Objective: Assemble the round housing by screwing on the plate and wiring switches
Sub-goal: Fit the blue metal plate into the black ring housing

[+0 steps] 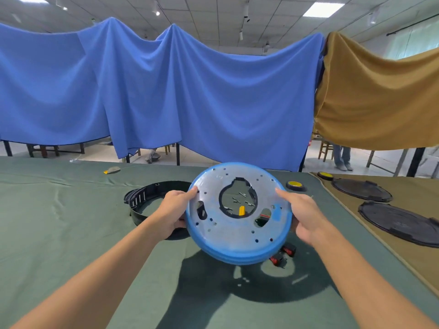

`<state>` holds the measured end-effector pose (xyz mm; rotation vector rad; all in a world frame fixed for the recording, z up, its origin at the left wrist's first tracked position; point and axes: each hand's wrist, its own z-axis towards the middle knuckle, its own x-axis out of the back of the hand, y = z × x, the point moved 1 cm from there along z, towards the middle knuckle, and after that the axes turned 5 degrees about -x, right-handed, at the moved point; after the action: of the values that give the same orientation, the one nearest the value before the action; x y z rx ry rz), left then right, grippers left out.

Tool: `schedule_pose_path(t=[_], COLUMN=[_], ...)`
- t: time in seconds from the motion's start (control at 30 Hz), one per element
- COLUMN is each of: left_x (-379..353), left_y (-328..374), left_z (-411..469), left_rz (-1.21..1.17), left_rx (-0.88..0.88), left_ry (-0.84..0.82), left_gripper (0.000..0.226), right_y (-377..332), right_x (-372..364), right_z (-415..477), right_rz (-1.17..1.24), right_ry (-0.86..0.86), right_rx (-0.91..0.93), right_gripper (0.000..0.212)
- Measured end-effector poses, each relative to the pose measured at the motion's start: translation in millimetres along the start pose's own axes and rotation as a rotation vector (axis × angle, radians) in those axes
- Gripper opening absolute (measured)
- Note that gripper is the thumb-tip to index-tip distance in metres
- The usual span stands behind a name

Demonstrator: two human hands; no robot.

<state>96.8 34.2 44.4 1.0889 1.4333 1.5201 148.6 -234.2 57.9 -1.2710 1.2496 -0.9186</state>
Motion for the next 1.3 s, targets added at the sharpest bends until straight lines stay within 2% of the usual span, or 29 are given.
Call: schedule_pose_path(t=[0.07, 0.17, 0.23, 0.3, 0.37, 0.43, 0.67, 0.77, 1.03, 1.17, 1.3], left_x=[1.2, 12.7, 25.2, 34.3, 38.0, 38.0, 38.8, 36.9, 30.8, 33.1, 32.9], left_y=[-4.9, -17.8, -27.8, -34.4, -39.6, -43.0, -32.7, -23.9, -3.9, -2.0, -5.0], left_z=[-3.0, -1.7, 0.7, 1.4, 1.9, 2.8, 18.3, 27.5, 35.1, 38.5, 41.2], left_rz=[0.156, 0.587, 0.825, 1.075, 1.267, 1.354, 1.218, 1.059, 0.867, 0.864, 0.867], left_rx=[-0.030, -0.261, -0.397, -0.420, -0.394, -0.411, -0.519, -0.575, -0.613, -0.615, -0.629], left_ry=[-0.013, 0.166, 0.224, 0.132, 0.020, 0.020, 0.140, 0.227, 0.374, 0.374, 0.354], left_gripper=[0.044, 0.048, 0.039, 0.029, 0.029, 0.028, 0.017, 0.016, 0.017, 0.018, 0.017], right_y=[4.5, 5.5, 6.4, 7.0, 7.3, 7.2, 9.5, 14.1, 42.8, 65.3, 75.1], right_x=[0.5, 7.9, 13.7, 17.7, 20.4, 20.7, 11.6, 2.8, -64.7, -98.0, -108.7], right_z=[0.1, -1.8, -2.5, -3.3, -3.6, -4.5, -5.1, -0.8, 21.4, 30.2, 35.5], right_rz=[-0.002, 0.027, 0.018, -0.009, -0.038, -0.060, -0.092, -0.129, -0.188, -0.367, -0.824], right_ry=[0.058, 0.097, 0.118, 0.136, 0.150, 0.148, 0.144, 0.161, 0.156, 0.135, 0.145], right_rx=[-0.040, -0.116, -0.146, -0.162, -0.175, -0.195, -0.202, -0.201, -0.167, -0.164, -0.106], right_gripper=[0.024, 0.025, 0.027, 0.025, 0.023, 0.022, 0.025, 0.024, 0.033, 0.038, 0.046])
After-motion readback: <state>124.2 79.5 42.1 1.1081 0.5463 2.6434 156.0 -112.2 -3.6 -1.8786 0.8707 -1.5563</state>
